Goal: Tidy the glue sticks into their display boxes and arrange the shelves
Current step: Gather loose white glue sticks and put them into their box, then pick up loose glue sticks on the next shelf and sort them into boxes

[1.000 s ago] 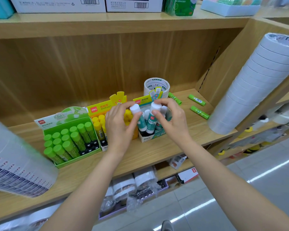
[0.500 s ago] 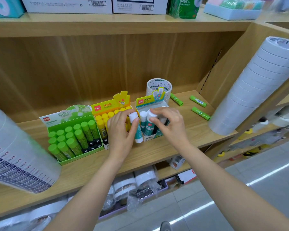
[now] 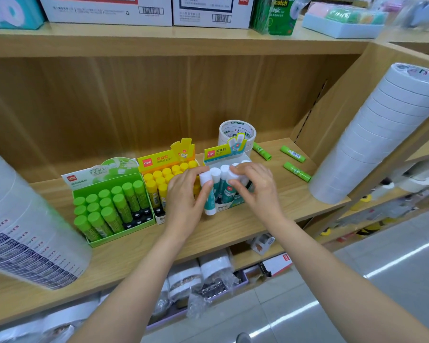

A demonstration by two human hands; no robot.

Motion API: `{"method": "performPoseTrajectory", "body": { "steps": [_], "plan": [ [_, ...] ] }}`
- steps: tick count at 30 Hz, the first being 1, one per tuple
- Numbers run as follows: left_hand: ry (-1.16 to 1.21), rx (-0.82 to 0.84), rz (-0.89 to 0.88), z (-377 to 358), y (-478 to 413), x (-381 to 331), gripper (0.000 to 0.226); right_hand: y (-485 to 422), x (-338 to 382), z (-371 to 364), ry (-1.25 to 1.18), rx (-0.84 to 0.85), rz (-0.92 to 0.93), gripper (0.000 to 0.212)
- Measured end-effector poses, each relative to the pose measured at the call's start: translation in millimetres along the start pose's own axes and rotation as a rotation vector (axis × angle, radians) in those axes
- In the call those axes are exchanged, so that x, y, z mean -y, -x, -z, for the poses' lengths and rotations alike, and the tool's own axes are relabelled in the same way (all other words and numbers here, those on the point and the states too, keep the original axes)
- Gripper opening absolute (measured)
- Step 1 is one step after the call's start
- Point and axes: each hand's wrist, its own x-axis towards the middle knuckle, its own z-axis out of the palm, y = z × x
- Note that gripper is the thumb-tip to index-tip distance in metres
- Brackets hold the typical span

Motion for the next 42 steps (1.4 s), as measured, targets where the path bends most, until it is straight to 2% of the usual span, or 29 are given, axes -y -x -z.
{"method": "performPoseTrajectory", "body": {
  "steps": [7, 12, 18, 23, 27, 33, 35, 38, 40, 42],
  "plan": [
    [-0.013, -0.023, 0.012, -2.3, 2.8, 0.6, 0.032, 1.7, 5.7, -2.3, -0.016, 0.012, -0.036, 0.025],
    [-0.012, -0.017, -0.005, -2.1, 0.3, 0.4, 0.027, -3.2, 8.8, 4.5, 0.050, 0.093, -0.055, 0.030],
    [0.078, -0.022, 0.011, 1.8, -1.9, -3.1, 0.028, -1.9, 8.0, 11.3, -0.029, 0.118, -0.112, 0.034],
    [0.056, -0.024, 0.028, 3.2, -1.8, -2.5, 0.033, 4.0, 11.3, 14.8, -0.129, 0.143, -0.189, 0.053],
    [0.050, 0.004, 0.056, 0.6, -3.8, -1.3, 0.035, -4.0, 7.2, 16.5, -0.085, 0.181, -0.169, 0.041],
    [0.042, 0.008, 0.045, 0.4, -4.7, -3.2, 0.033, -9.2, 13.5, 16.0, -0.025, 0.230, -0.113, 0.040],
    [0.053, 0.003, 0.049, 1.4, -5.4, -2.7, 0.032, -9.7, 20.2, 16.4, -0.122, 0.180, -0.183, 0.035],
    [0.088, -0.013, 0.067, 3.9, -6.0, -3.4, 0.026, -17.3, 37.7, 27.2, -0.512, -0.057, -0.409, 0.024],
    [0.115, -0.030, 0.073, 5.4, -6.3, -6.5, 0.027, -25.3, 38.2, 37.3, -0.616, -0.216, -0.494, 0.021],
    [0.174, -0.054, 0.079, 5.8, -7.0, -11.5, 0.030, -27.2, 31.3, 44.5, -0.616, -0.287, -0.556, 0.021]
  ]
}}
